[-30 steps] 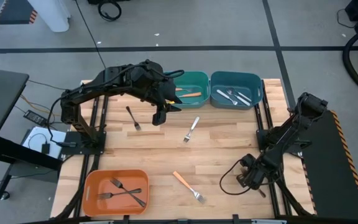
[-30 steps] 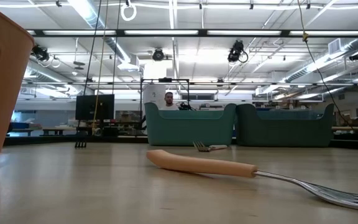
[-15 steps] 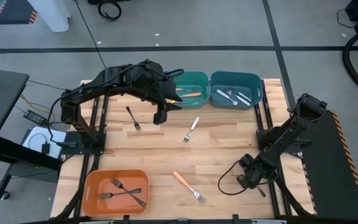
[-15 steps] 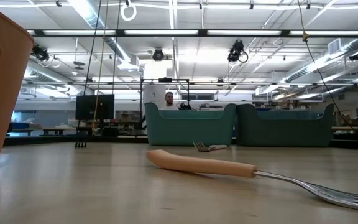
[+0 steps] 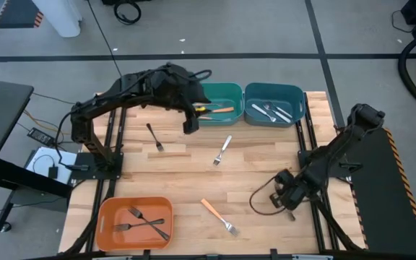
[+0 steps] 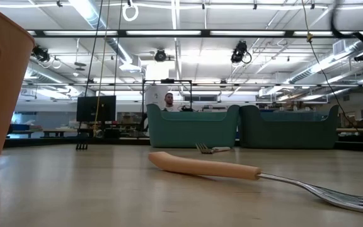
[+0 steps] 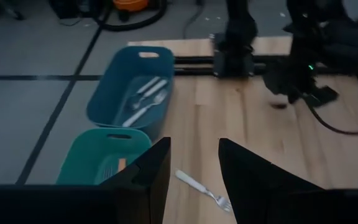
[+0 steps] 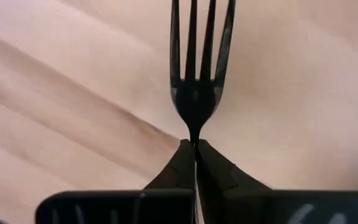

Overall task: Sort silverware by color (type)
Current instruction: Put the black fork into the orange bin

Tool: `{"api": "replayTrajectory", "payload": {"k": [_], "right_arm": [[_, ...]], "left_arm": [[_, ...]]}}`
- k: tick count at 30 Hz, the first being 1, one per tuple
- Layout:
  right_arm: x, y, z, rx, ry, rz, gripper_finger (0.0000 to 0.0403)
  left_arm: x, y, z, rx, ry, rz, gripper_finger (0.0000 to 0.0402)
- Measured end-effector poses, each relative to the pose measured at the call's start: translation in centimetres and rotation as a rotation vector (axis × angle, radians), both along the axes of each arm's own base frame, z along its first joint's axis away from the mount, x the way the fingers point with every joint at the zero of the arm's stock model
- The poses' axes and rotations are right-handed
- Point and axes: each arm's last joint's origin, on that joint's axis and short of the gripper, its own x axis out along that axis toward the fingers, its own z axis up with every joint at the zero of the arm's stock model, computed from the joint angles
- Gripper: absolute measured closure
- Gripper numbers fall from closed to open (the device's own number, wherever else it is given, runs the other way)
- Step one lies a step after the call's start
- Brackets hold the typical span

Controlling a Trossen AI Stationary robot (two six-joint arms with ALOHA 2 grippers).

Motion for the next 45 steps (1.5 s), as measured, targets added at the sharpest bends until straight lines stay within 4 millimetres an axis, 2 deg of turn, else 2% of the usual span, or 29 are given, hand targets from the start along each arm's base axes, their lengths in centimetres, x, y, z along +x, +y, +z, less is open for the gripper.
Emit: {"api": "replayTrajectory", "payload": {"k": [6,10,13,18,22,25,29,39,45], "right_arm": [[0.7,-2.4,3.3,-0.079,-0.333,-0.101,0.0400],[1.1,-5.3,6.0,-0.244,-0.608,-0.223,0.0400],[1.6,-7.4,8.1,-0.389,-0.796,-0.313,0.0400],[2.9,-10.4,11.7,-0.668,-1.027,-0.348,0.0400],[4.0,-12.4,14.0,-0.849,-1.136,-0.316,0.0400],[4.3,-13.3,14.6,-0.905,-1.169,-0.295,0.0400],[4.6,-13.8,14.5,-0.903,-1.167,-0.277,0.0400],[5.2,-14.6,14.4,-0.908,-1.174,-0.316,0.0400],[5.3,-14.5,14.4,-0.890,-1.190,-0.295,0.0399]], "left_arm": [[-0.5,2.8,0.1,-0.092,-0.038,0.146,0.0257],[-0.7,4.5,-0.2,-0.164,-0.054,0.245,0.0257],[0.0,4.9,-0.6,-0.207,-0.069,0.275,0.0257],[2.5,4.6,-1.9,-0.271,-0.079,0.245,0.0257],[5.1,4.0,-3.3,-0.276,-0.099,0.206,0.0257],[7.0,3.7,-4.3,-0.291,-0.132,0.186,0.0257],[8.9,3.5,-5.6,-0.303,-0.144,0.155,0.0257],[12.3,2.5,-9.6,-0.368,-0.071,0.112,0.0257],[13.3,2.7,-11.0,-0.378,-0.049,0.125,0.0257]]}}
